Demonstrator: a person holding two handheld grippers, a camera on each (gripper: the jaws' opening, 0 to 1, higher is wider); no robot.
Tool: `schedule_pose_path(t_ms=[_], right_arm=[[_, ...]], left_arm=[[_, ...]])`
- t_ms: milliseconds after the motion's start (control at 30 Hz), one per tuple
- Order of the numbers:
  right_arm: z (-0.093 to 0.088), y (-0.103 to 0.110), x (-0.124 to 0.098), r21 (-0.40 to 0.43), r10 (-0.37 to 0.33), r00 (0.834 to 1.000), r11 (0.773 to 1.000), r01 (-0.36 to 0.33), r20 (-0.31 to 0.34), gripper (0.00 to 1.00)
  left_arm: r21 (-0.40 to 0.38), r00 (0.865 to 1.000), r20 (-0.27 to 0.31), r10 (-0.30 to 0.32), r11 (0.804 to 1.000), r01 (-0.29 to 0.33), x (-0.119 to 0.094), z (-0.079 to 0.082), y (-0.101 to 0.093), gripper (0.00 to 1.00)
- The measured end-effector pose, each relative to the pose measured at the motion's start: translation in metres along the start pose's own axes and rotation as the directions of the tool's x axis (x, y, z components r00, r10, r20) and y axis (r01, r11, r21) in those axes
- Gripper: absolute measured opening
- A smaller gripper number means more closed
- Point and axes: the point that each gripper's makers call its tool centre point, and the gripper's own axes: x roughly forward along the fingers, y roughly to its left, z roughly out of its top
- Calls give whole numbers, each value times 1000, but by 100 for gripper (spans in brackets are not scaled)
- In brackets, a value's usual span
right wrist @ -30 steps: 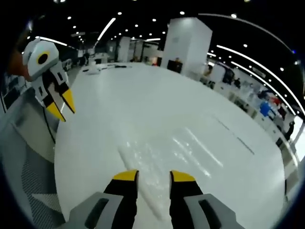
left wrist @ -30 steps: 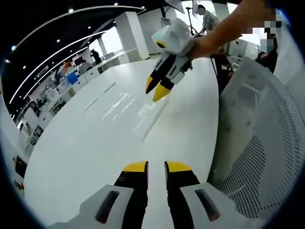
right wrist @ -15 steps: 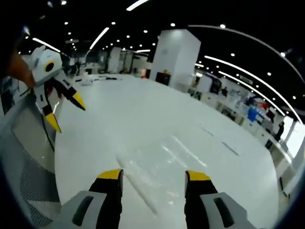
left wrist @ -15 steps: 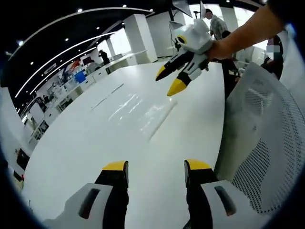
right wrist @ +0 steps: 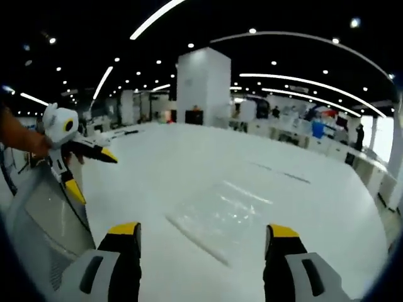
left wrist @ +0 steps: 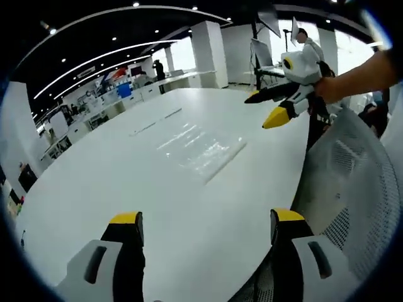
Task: Open the resealable bag by pulling the two sides of the seal apart until the entire bag opening is separated and visibly accessible.
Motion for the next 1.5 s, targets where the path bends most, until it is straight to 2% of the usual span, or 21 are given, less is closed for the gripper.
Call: schedule_pose_path(t_ms=[200,233,300,333,400,533,600,667,700,800,967,1033,1167,1500], right_arm=[[1,6,-8,7,-5,1000,1000,4,7,82],[6,5,-11,40,-30,999,999,29,31,82],[11,8,-14,47,-42,998,998,39,55,80],[11,9,-15,58,-55,996,997,51,63,80],[9,12,-16,75,-62,996,996,57,61,80],[-3,21,-17,21,-53,998,998,53,16,81],[-4,23,-19,38,-55,998,998,55,18,81],[-7,21,-22,86,-83,996,993,82,8,79],[-3,19,-22,103,-97,995,990,94,23,78],[-4,18,-23,91,-112,994,990,110,17,78],[-18,24,-21,64,-100,995,993,101,-12,77],[-17,20,-21,103,-107,994,989,106,-3,77],[-18,19,-21,120,-111,994,987,111,-5,76],[-24,17,-18,112,-116,993,986,119,-36,75]], left_arm=[[-26,1000,4,12,1000,-12,-4,-2,1,84],[-28,1000,6,14,999,-14,-5,-2,0,84],[-37,1000,11,20,999,-19,-4,-3,-2,84],[-51,999,21,46,998,-45,-4,-2,0,83],[-69,997,44,66,996,-63,-3,2,2,82],[-64,997,30,76,995,-74,4,0,-3,84],[-59,996,20,83,995,-82,5,-2,-3,84],[-55,995,19,93,994,-92,7,-4,-3,85],[-48,995,14,98,994,-97,7,-6,-2,85],[-39,994,16,105,994,-104,9,-8,-2,85],[-30,992,18,123,992,-122,10,-7,-1,81],[13,991,2,136,991,-136,11,-12,0,81],[32,989,-1,146,989,-146,12,-12,1,81],[32,989,-13,149,988,-149,13,-15,2,79]])
